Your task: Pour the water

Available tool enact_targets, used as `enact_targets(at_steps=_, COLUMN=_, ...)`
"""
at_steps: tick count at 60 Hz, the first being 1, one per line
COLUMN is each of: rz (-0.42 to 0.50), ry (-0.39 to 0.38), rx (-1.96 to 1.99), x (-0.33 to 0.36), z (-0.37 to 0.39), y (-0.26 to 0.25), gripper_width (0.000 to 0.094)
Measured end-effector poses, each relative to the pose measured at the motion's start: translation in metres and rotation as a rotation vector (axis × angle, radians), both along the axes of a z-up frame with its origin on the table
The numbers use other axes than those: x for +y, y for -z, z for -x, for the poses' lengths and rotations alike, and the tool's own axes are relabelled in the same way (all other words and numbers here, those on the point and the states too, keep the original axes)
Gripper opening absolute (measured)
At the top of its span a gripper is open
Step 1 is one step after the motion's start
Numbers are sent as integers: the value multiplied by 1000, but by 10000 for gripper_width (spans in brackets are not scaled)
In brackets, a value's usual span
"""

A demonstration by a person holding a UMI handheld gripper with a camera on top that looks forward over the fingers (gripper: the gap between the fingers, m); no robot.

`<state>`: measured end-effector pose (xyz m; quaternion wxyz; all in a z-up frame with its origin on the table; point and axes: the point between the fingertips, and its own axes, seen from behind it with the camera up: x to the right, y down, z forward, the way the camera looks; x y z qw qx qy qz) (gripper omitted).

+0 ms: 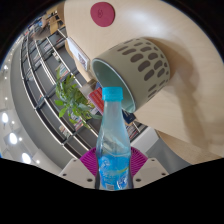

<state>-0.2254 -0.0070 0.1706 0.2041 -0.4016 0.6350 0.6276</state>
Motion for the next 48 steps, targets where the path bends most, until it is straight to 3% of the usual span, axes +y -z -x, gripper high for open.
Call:
enact_targets(at_steps=10, rz=-66, ry=-44, rx=-240, x=-13, z=-10, y=-21, gripper_width=377)
enact_targets(at_steps=16, rz=-126, ry=-74, rx=-672, x=-2, z=-31, y=-36, gripper_width=399)
enact_targets(at_steps=20, rz=-144, ry=-50, rx=-966, x=-6, z=-60, y=-56, gripper_width=396)
enact_targets(at_steps=26, rz=-247, ry=-6, rx=-1278, x=-5, z=-99, y=-101, gripper_width=396)
enact_targets(at_steps=32, rz=-297, ry=-4, rx=-1559, x=-2, z=-132, y=-126, gripper_width=394)
enact_targets(at_steps=40, rz=-278, ry=-56, rx=-1846, x=2, z=-181, y=-117, gripper_width=394)
enact_targets(at_steps=48, rz=-202, ry=-121, rx=-2064, x=0, z=-235, y=-85, gripper_width=411)
